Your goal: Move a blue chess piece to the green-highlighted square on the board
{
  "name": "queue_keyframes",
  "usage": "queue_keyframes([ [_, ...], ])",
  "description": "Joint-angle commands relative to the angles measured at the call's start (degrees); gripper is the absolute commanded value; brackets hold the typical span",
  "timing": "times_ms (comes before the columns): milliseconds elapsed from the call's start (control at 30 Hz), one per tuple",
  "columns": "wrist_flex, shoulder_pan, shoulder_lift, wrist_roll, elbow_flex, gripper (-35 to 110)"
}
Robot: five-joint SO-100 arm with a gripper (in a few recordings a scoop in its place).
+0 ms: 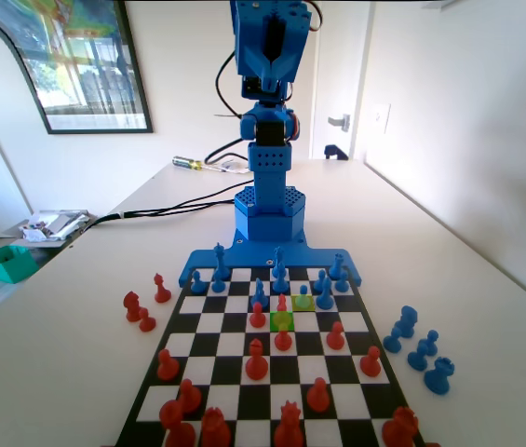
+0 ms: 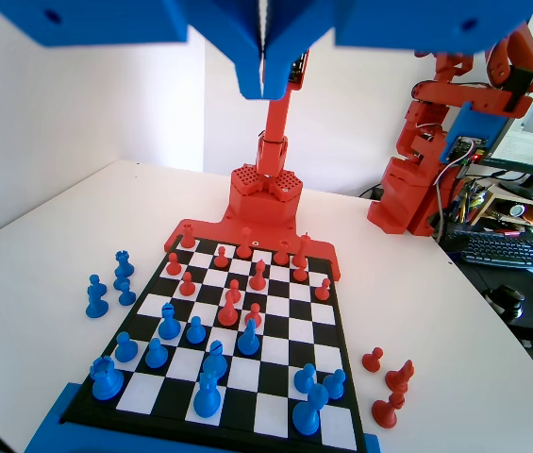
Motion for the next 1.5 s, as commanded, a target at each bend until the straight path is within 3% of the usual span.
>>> queue_keyframes([
  [0, -0.62, 0.18, 0.18, -0.09, 0.26, 1],
  [1167, -0.79, -0.53, 0.00, -0.53, -0.35, 1],
  [1467, 2.72, -1.14, -12.48, 2.20, -13.97, 1],
])
